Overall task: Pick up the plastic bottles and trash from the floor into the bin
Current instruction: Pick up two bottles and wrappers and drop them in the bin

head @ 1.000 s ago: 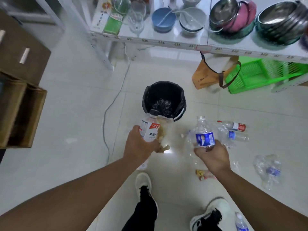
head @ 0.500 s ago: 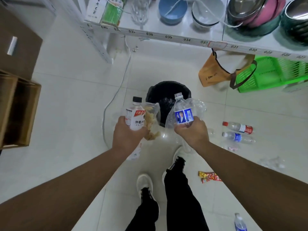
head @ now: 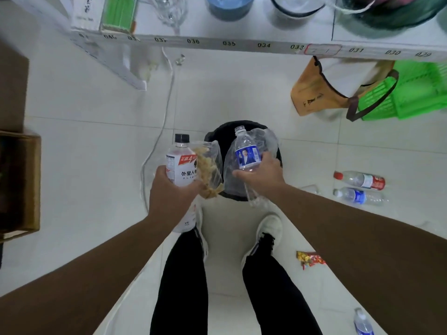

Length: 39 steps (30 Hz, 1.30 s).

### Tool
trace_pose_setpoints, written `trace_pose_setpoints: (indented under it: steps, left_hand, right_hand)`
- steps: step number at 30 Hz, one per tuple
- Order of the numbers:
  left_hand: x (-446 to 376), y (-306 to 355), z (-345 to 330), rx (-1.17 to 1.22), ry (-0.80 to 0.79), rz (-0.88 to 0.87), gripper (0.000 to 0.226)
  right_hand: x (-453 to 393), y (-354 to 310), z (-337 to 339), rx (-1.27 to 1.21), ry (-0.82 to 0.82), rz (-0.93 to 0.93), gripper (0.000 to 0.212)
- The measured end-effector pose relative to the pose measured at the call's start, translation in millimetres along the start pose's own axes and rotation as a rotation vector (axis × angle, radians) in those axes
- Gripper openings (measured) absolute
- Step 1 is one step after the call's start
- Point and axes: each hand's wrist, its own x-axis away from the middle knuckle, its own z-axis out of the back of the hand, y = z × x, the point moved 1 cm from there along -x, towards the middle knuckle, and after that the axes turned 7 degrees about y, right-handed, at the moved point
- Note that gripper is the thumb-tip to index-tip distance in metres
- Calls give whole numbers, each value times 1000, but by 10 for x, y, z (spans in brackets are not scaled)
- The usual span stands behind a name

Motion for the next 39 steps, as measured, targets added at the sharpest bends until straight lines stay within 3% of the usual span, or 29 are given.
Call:
trace_pose_setpoints:
  steps: [2,4,6,11,14,20,24,31,39]
  left_hand:
    - [-79,-36,-56,0,-24,10,56]
    - [-149,-39,-87,-6,-66,1,52]
    - [-183,-38,-89,-19,-109,0,51]
    - [-264,67,-188,-69,-236,-12,52]
    - [-358,175,-444,-77,-292,-41,52]
    - [-513,255,-1183,-102,-403,-90,81]
    - [-492,94,-1339,-364,-398,-119,101]
    - [-258,67,-1042,-418,-406,-449,80]
    - [-26,312,-1021,-437,-453,-552,82]
  right_hand:
    - [-128,1,-117,44,-85,-43,111]
    - [-203,5,-186,46,-131,-73,113]
    - [-167,20,-242,58,-82,-94,98]
    - [168,175,-168,-85,146,-105,33]
    - [365,408,-34,-130,184,-163,22]
    - [631,838,96,-149,202,-169,23]
    - [757,1004,89,-150,192,-148,27]
    - [819,1161,336,-194,184,-187,28]
    - [1077,1423,772,-264,268,-200,25]
